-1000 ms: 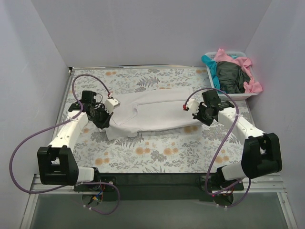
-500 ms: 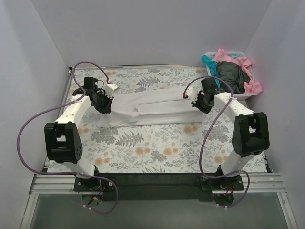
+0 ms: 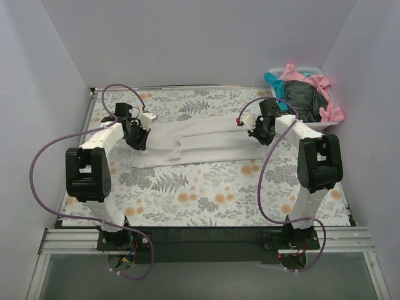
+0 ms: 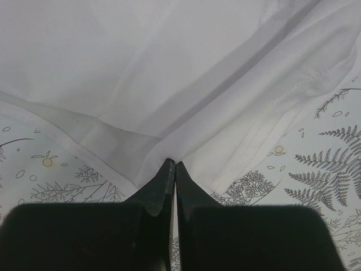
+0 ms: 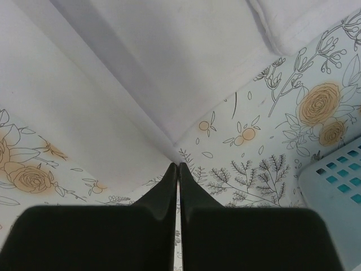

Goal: Fold and stack the t-shirts
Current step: Fold the tshirt

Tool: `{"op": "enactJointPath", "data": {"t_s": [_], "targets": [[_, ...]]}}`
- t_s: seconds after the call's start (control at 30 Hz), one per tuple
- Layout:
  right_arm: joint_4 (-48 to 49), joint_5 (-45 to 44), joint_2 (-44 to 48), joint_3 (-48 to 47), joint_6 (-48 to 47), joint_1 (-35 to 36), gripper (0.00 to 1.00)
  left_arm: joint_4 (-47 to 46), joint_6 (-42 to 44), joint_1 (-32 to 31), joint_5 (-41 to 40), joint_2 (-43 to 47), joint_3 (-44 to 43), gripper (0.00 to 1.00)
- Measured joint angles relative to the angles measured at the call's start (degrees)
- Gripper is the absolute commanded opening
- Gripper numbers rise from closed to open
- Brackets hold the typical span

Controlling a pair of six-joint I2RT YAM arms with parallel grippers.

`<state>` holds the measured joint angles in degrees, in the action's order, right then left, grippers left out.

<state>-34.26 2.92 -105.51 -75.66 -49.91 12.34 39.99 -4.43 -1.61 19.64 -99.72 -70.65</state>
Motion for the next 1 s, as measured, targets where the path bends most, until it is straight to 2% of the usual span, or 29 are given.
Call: {"op": "enactJointPath", "data": {"t_s": [0.9,0.93,0.97,1.0], "targets": [[0.24,-0.2,-5.53,-5.46,1.05,-1.09,0.01,-4.31,-1.62,0.9,0.24,-1.22,0.7,0.01],[0.22,-0.22,-6.27,-5.86,1.44,-1.09,0.19,-4.68,-1.95,0.9,0.17,-1.79,0.61,0.05],[0.17,-0.24,-6.99,-6.34,2.29,-1.09,0.27,-4.94,-2.21,0.92,0.11,-2.47,0.5,0.18],[0.13,-0.46,-7.74,-6.97,2.89,-1.09,0.35,-5.09,-2.51,0.9,0.0,-3.23,0.35,0.25]]}}
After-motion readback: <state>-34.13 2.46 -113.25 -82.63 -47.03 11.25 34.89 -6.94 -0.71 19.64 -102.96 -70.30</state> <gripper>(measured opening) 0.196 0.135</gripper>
